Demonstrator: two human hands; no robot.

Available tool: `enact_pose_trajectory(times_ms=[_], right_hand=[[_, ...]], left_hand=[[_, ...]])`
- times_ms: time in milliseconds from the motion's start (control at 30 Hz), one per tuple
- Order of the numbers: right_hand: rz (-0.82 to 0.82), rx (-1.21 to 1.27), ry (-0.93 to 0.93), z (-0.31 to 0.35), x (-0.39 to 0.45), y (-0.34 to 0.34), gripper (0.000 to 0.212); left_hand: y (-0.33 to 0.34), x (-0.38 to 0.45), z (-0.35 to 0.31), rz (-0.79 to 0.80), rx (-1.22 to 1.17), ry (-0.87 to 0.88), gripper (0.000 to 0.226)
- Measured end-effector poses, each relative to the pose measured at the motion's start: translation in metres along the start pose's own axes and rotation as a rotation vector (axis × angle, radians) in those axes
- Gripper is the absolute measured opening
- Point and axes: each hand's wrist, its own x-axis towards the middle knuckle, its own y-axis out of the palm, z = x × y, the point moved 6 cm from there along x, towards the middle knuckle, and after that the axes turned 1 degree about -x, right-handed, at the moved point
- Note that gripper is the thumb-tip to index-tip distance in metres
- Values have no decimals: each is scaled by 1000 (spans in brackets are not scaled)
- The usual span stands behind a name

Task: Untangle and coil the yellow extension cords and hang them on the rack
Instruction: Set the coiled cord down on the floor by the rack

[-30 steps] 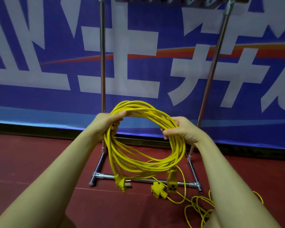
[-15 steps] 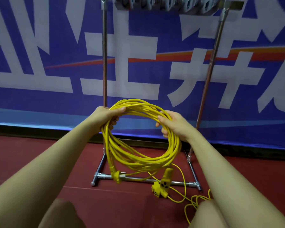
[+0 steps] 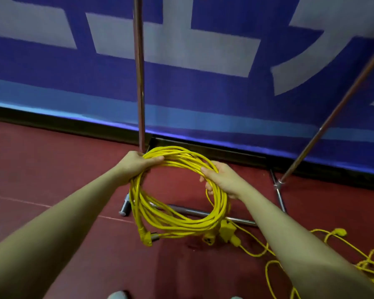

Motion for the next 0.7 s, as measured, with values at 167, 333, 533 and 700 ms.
enact_pose_trajectory(times_ms=[167,333,533,700], right_hand=[[51,-54,102,-65,74,16,10],[92,-234,90,-102,124,29,7],[34,-308,56,-150,171,39,8],[-43,-288,50,-175,195,40,16]], left_hand=[[11,72,78,-27,62,-117,42],[21,113,138,-24,125,-173,45],[21,137,163,-106,340,-93,51],[27,151,184,-140,398,45,59]])
